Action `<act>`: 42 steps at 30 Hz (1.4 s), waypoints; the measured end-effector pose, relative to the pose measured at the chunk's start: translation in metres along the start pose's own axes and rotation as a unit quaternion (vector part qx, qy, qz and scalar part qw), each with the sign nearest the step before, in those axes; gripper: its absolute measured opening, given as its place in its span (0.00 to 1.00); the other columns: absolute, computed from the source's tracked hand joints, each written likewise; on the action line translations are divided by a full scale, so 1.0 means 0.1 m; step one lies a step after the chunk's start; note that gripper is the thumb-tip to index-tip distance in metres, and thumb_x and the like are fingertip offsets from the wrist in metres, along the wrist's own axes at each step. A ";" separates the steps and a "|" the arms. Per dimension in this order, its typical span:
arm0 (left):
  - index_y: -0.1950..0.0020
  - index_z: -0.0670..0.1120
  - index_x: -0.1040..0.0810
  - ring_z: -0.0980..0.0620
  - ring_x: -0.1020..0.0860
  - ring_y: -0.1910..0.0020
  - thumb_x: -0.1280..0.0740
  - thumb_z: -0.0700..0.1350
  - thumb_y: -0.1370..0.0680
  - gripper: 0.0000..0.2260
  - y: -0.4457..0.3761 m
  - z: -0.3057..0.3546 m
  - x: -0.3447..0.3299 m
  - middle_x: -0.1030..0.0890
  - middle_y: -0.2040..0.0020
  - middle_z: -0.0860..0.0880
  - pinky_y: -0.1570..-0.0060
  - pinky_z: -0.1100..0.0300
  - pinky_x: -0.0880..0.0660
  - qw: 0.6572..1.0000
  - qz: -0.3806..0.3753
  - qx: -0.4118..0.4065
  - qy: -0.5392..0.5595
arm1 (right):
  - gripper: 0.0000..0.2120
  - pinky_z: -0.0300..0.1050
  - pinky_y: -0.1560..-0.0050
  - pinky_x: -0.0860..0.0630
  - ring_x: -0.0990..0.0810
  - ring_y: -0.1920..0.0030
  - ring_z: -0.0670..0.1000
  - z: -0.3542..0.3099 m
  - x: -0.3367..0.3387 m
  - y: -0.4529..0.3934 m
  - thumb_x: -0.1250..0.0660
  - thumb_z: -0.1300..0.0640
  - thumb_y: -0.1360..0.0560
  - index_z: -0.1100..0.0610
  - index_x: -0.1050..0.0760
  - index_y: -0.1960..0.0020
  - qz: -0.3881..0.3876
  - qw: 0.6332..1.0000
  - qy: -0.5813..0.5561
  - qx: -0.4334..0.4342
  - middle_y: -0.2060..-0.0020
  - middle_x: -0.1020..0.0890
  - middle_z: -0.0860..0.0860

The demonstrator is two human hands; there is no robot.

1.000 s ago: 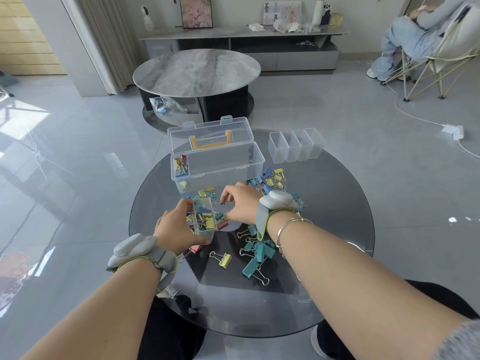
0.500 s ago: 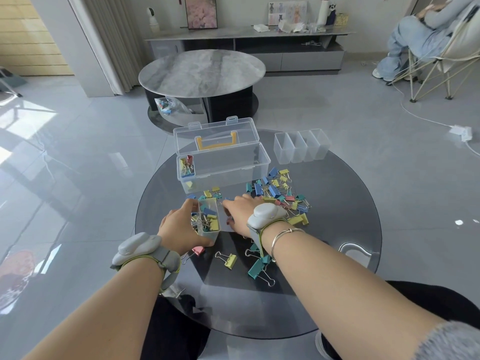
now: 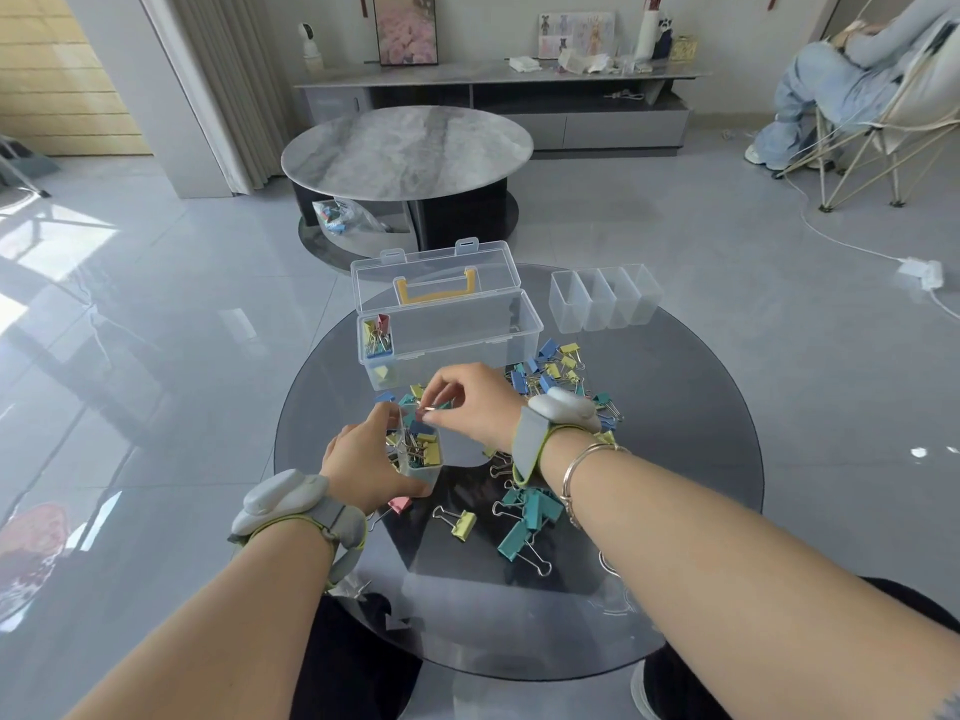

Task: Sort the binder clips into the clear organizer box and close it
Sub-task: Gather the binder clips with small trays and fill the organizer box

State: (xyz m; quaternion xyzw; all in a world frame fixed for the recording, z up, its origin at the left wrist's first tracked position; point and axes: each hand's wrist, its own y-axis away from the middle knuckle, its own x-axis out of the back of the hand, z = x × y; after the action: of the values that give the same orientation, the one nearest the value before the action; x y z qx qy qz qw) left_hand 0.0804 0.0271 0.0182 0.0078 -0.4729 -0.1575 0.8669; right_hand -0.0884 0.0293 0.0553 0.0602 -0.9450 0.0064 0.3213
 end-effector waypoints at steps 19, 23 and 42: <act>0.35 0.52 0.37 0.46 0.27 0.41 0.22 0.54 0.39 0.38 -0.03 0.00 -0.04 0.25 0.39 0.51 0.37 0.45 0.30 1.000 -0.013 0.013 0.010 | 0.15 0.42 0.53 0.27 0.22 0.61 0.51 0.01 -0.10 -0.15 0.32 0.51 0.24 0.63 0.17 0.56 0.008 0.989 -0.071 -0.130 0.68 0.19 0.51; 0.35 0.52 0.36 0.45 0.28 0.41 0.22 0.55 0.40 0.38 -0.02 -0.01 -0.03 0.24 0.39 0.51 0.38 0.46 0.31 1.000 -0.007 0.009 0.015 | 0.11 0.42 0.57 0.27 0.22 0.57 0.54 0.03 -0.18 -0.18 0.32 0.49 0.25 0.56 0.24 0.61 0.051 0.991 0.013 -0.122 0.62 0.19 0.52; 0.35 0.53 0.36 0.45 0.28 0.39 0.22 0.54 0.38 0.37 0.00 0.04 -0.07 0.25 0.37 0.52 0.36 0.46 0.31 1.000 0.003 0.003 0.021 | 0.10 0.43 0.50 0.25 0.19 0.52 0.54 -0.01 -0.07 -0.13 0.34 0.55 0.24 0.61 0.19 0.53 0.048 0.997 0.020 -0.064 0.54 0.16 0.56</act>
State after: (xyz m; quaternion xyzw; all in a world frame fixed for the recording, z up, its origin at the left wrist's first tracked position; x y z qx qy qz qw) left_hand 0.0736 0.0301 0.0147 0.0126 -0.4553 -0.1530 0.8770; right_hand -0.0809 0.0174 0.0514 -0.0062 -0.9386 -0.0375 0.3429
